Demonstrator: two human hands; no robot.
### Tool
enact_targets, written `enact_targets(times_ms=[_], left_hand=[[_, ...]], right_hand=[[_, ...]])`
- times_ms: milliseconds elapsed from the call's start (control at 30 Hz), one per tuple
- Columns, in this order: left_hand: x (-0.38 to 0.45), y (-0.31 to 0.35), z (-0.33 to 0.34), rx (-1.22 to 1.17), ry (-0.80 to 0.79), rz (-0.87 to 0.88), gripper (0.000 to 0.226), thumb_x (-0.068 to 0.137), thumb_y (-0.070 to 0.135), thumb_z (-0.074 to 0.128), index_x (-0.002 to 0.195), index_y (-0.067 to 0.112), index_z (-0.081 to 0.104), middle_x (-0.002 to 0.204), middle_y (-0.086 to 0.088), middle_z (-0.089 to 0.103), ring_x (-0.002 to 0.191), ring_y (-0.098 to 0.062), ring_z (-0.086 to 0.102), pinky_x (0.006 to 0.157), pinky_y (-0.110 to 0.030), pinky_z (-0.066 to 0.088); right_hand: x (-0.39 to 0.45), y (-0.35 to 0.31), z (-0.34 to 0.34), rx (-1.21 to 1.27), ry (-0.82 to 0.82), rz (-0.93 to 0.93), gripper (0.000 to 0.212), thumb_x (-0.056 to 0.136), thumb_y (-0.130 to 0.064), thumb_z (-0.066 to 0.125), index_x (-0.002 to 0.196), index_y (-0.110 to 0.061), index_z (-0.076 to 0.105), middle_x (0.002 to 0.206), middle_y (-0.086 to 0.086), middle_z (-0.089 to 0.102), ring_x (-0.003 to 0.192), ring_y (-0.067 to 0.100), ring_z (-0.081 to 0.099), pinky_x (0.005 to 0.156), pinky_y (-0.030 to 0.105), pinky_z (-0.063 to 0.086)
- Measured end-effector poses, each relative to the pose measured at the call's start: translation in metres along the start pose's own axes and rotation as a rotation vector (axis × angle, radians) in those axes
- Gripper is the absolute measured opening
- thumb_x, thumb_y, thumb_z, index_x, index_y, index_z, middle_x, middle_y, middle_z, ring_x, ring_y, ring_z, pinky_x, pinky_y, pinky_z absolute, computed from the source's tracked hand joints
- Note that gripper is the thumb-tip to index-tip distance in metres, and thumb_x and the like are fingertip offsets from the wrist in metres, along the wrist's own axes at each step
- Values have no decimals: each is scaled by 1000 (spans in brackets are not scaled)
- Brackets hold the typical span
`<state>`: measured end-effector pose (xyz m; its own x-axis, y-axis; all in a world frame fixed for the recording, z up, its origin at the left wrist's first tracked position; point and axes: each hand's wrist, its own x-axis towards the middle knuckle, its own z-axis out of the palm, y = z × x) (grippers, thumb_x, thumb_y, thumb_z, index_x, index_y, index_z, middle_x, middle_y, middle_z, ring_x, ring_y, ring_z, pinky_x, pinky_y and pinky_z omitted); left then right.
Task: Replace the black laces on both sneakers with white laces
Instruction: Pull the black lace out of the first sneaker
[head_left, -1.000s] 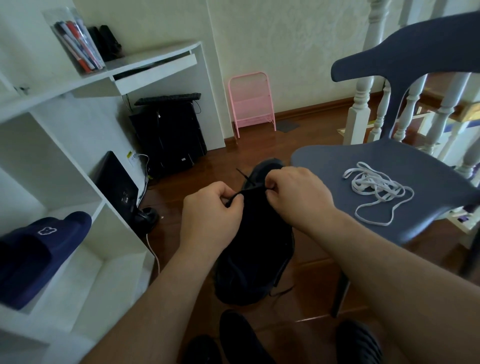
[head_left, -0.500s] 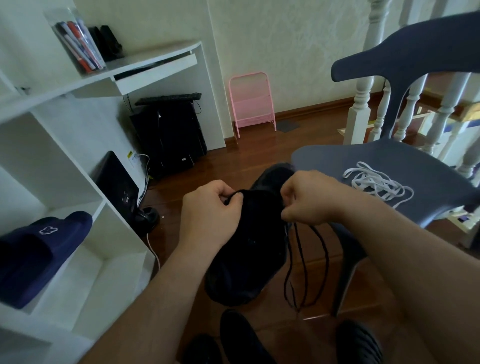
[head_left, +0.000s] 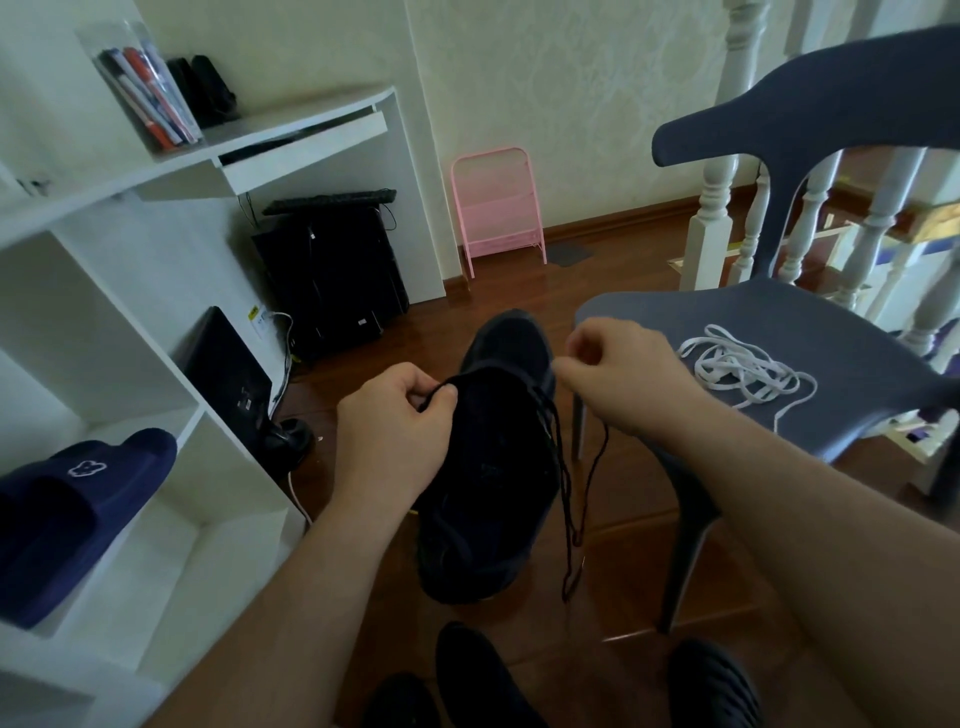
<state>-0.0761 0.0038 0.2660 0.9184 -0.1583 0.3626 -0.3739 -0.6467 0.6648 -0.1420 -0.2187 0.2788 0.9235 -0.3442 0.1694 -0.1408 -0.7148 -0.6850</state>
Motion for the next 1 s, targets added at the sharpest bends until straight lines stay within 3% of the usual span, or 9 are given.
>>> enact_targets(times_ms=[67, 133, 300, 400, 500, 700, 767, 867, 1000], left_hand=[[-1, 0, 0, -25, 1, -15, 18, 96, 36, 73, 80, 30, 69, 74, 10, 67, 72, -2, 63, 58, -15, 42], [-2, 0, 1, -53, -8, -16, 16, 96, 35, 72, 82, 31, 69, 77, 9, 67, 74, -3, 64, 61, -20, 46], [-8, 1, 4, -97, -94, 7, 15, 95, 26, 75, 88, 33, 64, 77, 6, 63, 71, -6, 61, 61, -20, 48], [-10, 4, 7, -146, -114, -23, 19, 96, 19, 72, 94, 33, 60, 77, 4, 59, 67, -5, 57, 57, -16, 44], [-11, 6, 9, -230, -132, -37, 25, 96, 13, 69, 97, 34, 56, 73, 3, 55, 61, -3, 53, 60, -27, 46], [-17, 12, 14, -78, -283, 0, 21, 97, 19, 60, 97, 40, 57, 81, 4, 57, 72, -17, 57, 63, -45, 51], [-15, 12, 12, 93, -334, 9, 17, 98, 29, 60, 105, 44, 54, 96, 7, 55, 81, -15, 57, 64, -38, 51], [-13, 11, 12, 166, -240, 108, 26, 98, 41, 66, 121, 42, 55, 108, 12, 47, 99, -11, 52, 75, -28, 45], [-13, 14, 16, 82, -34, 318, 24, 97, 36, 70, 119, 34, 62, 104, 13, 53, 92, -6, 53, 73, -22, 46]], right_hand=[[-7, -7, 9, 3, -175, -8, 32, 87, -60, 69, 96, -30, 63, 91, -10, 66, 86, 11, 64, 70, 29, 52], [-12, -10, 20, -75, -263, -17, 46, 82, -67, 71, 105, -31, 56, 95, -9, 64, 86, 11, 63, 72, 34, 55], [-6, 0, 29, -287, -87, -15, 22, 88, -38, 62, 106, -28, 54, 100, -1, 62, 93, 28, 61, 76, 44, 57], [0, 3, 22, -368, -1, 26, 28, 89, -48, 62, 94, -26, 46, 94, -2, 55, 86, 28, 56, 70, 42, 52], [2, 4, 22, -417, 13, 98, 35, 97, -60, 51, 87, -27, 50, 86, -1, 52, 81, 28, 51, 65, 39, 45], [-3, 3, 29, -335, 39, -52, 33, 106, -53, 43, 89, -26, 55, 77, -6, 50, 74, 28, 52, 57, 35, 36], [-6, -3, 29, -318, 61, -157, 32, 106, -51, 47, 85, -28, 52, 76, -7, 50, 74, 26, 53, 53, 32, 30], [-14, -12, 31, -323, 94, -299, 30, 105, -48, 48, 80, -32, 45, 73, -10, 44, 70, 20, 48, 53, 31, 30], [-20, -17, 35, -327, 107, -389, 30, 105, -45, 47, 80, -30, 41, 72, -9, 42, 68, 20, 50, 57, 35, 38]])
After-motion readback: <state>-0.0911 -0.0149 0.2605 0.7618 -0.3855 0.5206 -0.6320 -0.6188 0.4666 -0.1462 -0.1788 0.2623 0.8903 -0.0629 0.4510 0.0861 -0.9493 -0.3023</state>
